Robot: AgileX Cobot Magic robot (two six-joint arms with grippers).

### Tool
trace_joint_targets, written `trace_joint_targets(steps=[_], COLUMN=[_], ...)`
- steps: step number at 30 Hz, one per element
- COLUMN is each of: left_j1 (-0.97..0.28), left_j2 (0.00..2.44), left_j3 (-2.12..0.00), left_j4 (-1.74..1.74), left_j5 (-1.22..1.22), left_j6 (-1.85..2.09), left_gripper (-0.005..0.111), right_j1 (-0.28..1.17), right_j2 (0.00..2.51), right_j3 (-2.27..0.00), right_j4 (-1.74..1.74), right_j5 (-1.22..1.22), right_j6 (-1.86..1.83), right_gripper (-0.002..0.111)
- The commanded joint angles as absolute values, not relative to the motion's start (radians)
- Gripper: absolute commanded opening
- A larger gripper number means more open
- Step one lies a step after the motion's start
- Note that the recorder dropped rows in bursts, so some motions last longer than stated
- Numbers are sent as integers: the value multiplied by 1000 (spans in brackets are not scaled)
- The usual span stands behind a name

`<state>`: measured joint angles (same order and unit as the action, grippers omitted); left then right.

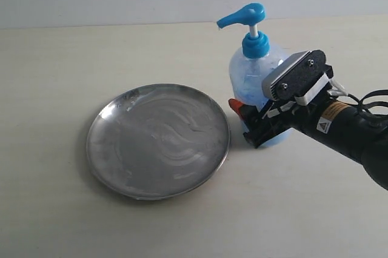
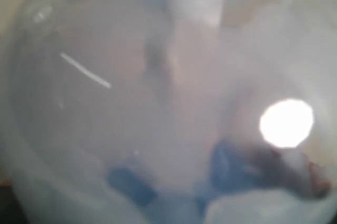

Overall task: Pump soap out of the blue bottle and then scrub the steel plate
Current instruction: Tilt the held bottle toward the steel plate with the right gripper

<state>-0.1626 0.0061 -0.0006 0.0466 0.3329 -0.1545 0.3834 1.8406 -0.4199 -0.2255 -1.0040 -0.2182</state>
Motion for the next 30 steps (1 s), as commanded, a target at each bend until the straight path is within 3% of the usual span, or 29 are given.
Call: trace_joint_targets(steps=[1,30], left_j1=[-159,-159], left_j2=[0,0], left_j3=[0,0], left_j4=[47,47], left_j5=[326,326], left_j6=[-157,-157], left_gripper=[0,0], right_j1=[385,412], right_j2=[1826,1790], right_j3=[-425,-425], right_j4=[-272,-233], right_j5=[-1042,-948], right_j6=[-244,-255], right_gripper=[0,0])
